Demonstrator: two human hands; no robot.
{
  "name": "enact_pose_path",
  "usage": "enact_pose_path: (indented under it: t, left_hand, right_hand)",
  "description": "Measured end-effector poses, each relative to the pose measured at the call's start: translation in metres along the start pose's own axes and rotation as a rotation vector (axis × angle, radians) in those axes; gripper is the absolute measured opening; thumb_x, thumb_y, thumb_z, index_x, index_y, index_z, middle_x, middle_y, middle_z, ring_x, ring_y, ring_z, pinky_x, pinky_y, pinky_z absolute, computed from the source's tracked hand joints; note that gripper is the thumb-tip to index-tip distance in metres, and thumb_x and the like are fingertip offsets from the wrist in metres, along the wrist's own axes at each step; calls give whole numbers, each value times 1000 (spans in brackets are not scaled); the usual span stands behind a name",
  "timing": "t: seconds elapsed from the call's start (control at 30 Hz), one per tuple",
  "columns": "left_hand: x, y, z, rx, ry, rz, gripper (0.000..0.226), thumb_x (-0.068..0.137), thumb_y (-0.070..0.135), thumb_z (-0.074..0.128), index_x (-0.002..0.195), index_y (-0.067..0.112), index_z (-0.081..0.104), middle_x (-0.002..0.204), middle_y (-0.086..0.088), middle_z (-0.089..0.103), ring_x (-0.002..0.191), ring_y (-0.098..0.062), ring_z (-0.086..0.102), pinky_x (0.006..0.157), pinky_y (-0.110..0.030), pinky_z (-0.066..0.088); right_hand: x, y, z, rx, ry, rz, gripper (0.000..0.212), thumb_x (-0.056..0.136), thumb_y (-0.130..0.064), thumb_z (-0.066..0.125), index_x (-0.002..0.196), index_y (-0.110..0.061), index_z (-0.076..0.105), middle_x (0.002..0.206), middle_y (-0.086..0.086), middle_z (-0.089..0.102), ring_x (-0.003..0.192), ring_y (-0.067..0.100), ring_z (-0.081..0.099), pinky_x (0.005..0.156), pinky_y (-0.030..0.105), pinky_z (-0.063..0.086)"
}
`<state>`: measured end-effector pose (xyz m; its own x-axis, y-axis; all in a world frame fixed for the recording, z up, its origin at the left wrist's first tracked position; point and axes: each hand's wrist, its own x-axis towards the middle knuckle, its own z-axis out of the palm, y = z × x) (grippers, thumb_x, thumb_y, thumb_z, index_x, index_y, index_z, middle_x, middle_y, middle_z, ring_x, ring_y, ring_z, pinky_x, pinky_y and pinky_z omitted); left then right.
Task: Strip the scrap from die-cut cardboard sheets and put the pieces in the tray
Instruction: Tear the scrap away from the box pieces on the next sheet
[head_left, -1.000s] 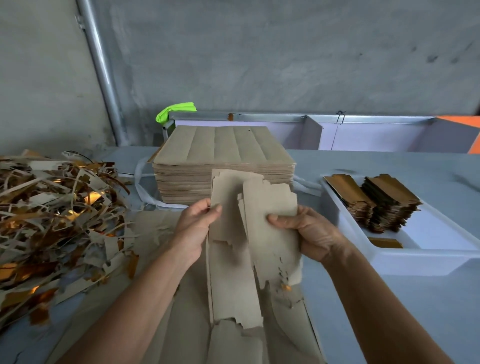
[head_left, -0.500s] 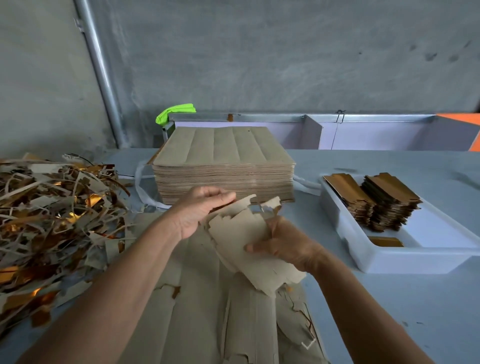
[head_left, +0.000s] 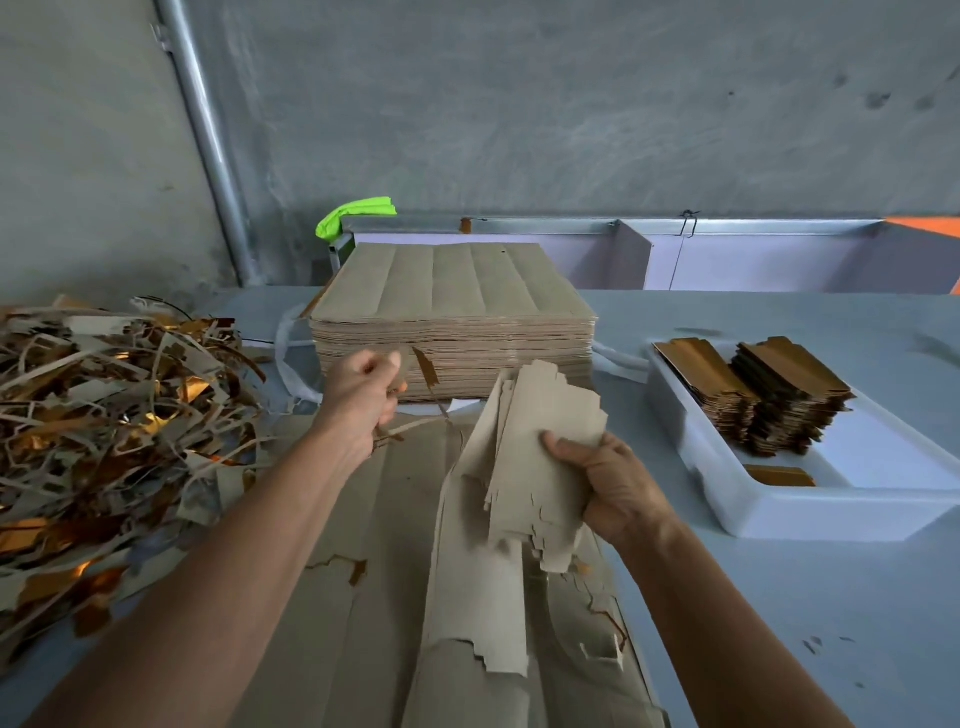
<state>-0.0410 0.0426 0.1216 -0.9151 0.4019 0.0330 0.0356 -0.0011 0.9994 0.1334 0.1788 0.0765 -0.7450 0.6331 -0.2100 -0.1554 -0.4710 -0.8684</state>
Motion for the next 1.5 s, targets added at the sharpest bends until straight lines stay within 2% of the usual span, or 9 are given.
enact_pose_path:
  t: [0.1,0.17,0.23,0.37,0.5,0.83,0.97,1.17,1.5]
  left_hand:
    - [-13,-7,1,83,-181,6,41,80,45,64,106,15,56,100,-3,61,84,-14,56,70,-25,47]
    - [-22,-20,0,160,-293,-8,96,60,60,67,141,21,33,137,-6,45,126,-21,42,106,-41,35]
    - [-33,-35,0,181,-396,49,115,54,61,72,147,39,9,153,7,18,140,-16,19,115,-47,17]
    - [-43,-61,4,192,-530,74,74,67,33,78,135,24,49,130,4,57,120,-14,52,103,-35,40]
    - [-40,-68,7,100,-375,35,13,84,5,66,93,14,70,80,6,74,76,-9,68,67,-14,50]
    - [-29,-66,-8,-96,-93,-182,11,94,17,57,96,13,66,106,-12,67,105,-28,60,102,-46,43]
    - [-28,-64,-5,-65,-89,-182,18,94,16,55,109,10,65,111,-12,66,110,-28,59,102,-46,43]
    - [-27,-61,6,-37,-87,-62,19,94,9,55,79,15,65,79,-7,64,77,-20,56,72,-32,46]
    - [-33,-52,26,-151,-70,-63,26,88,8,62,66,18,68,65,7,69,74,-14,60,84,-31,46]
  right_hand:
    - [4,0,0,121,49,21,22,80,2,66,99,-9,66,91,8,72,82,23,67,73,40,55]
    - [5,1,1,156,55,25,26,81,2,66,105,-8,65,100,10,70,87,24,66,81,42,54]
    - [6,1,1,168,42,33,30,80,2,65,108,-8,64,103,11,70,90,25,65,85,44,53]
    - [6,3,1,192,9,60,43,67,-1,69,109,-8,64,103,11,70,86,25,67,74,41,57]
    - [5,-3,-2,151,60,138,27,76,0,69,103,-4,65,99,13,70,85,26,66,71,43,55]
    - [1,-20,-28,24,201,131,21,83,-5,67,102,-9,59,90,9,65,82,25,60,63,41,48]
    - [-1,-29,-38,8,139,-22,17,82,-4,65,92,-18,62,92,5,68,87,22,62,68,38,50]
    - [-11,-30,-27,-106,-173,14,37,64,-9,69,101,-6,68,94,10,73,79,21,71,67,33,59]
    - [-15,8,3,-463,-212,144,31,77,-2,71,107,-2,66,105,17,70,101,35,65,90,49,52]
